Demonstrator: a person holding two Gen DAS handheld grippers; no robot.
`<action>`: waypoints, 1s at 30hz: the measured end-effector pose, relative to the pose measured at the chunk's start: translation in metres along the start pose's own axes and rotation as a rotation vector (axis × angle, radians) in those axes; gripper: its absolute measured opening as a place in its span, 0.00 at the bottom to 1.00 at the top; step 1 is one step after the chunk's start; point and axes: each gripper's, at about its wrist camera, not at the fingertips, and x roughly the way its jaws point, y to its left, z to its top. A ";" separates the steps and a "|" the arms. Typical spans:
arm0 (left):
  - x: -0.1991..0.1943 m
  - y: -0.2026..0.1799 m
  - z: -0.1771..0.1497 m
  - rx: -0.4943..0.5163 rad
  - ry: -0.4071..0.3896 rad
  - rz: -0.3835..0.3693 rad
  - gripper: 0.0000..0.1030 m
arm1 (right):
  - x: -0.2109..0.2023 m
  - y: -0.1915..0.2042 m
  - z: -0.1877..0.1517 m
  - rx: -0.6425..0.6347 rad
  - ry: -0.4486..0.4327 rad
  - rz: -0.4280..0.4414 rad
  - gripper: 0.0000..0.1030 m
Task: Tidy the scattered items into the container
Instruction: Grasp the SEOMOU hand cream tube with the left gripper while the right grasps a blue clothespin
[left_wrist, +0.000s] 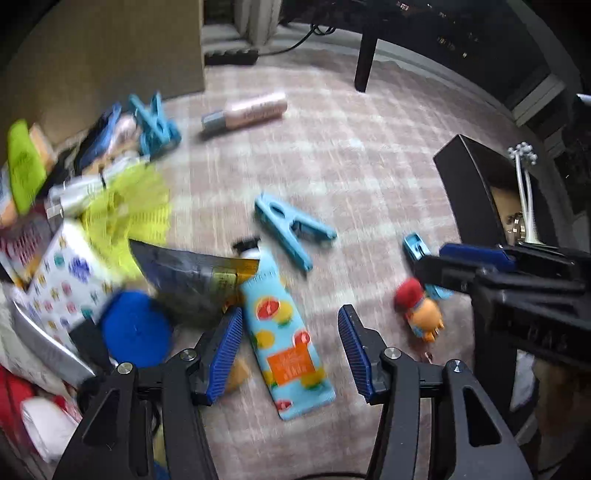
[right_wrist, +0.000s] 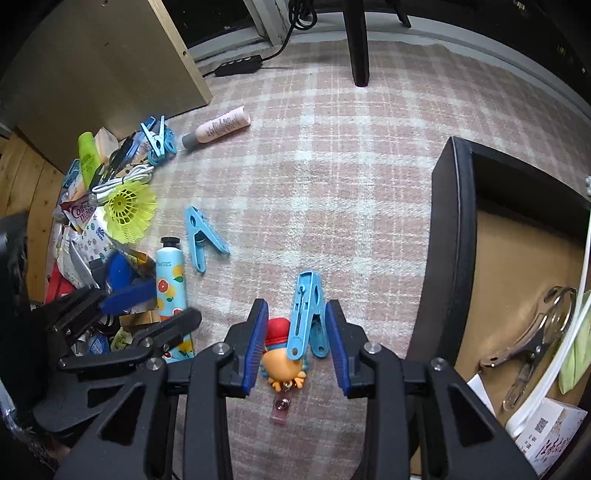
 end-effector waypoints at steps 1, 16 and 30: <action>0.001 -0.002 0.001 0.009 0.005 0.001 0.46 | 0.002 -0.001 0.001 0.003 0.006 0.000 0.31; -0.001 0.012 -0.010 0.003 -0.003 -0.006 0.27 | 0.013 -0.009 0.018 0.026 0.038 -0.015 0.20; -0.053 -0.019 -0.010 0.044 -0.070 -0.106 0.27 | -0.057 -0.033 0.000 0.080 -0.100 0.057 0.20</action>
